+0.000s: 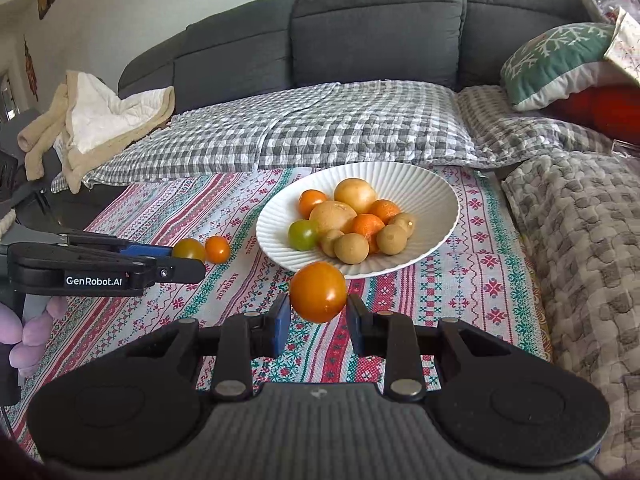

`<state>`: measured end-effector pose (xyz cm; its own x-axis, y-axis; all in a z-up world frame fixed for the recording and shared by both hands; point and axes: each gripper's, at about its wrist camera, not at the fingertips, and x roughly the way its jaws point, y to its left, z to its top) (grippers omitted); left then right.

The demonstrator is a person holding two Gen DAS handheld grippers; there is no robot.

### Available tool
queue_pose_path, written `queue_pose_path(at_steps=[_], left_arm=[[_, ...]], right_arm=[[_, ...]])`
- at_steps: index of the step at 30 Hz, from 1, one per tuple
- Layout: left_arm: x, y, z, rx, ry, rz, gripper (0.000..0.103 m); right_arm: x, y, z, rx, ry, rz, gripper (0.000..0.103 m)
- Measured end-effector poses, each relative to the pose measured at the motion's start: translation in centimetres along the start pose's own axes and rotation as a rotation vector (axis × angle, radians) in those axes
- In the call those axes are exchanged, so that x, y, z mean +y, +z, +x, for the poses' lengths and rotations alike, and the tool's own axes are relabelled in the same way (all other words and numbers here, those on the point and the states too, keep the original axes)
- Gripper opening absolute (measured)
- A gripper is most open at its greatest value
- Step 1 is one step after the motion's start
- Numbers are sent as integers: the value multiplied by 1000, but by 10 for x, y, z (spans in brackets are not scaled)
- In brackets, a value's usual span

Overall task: Organize fruits
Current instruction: 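Carry the yellow and orange tomatoes onto the white plate and open both tools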

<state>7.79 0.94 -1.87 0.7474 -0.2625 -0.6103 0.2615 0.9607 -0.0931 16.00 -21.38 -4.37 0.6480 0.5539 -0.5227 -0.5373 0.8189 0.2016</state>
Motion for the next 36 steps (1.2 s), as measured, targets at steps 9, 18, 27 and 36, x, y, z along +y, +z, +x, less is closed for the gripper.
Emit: queue_pose_path(at_steps=[9,18,27,36], left_arm=[[3,26,30,12,38,42,19],[12,52,73,45,32,16,19],[13,57,93,59,4,30,19],[12,58,99,49,-1,28,21]], right_arm=[[-30,13,6,-19,-58,10,27],[-58,39,39,-21,-76,18,27],[-76,47,70,-14,-84,24,27],[-75,49,79,-10,-58,27,29]])
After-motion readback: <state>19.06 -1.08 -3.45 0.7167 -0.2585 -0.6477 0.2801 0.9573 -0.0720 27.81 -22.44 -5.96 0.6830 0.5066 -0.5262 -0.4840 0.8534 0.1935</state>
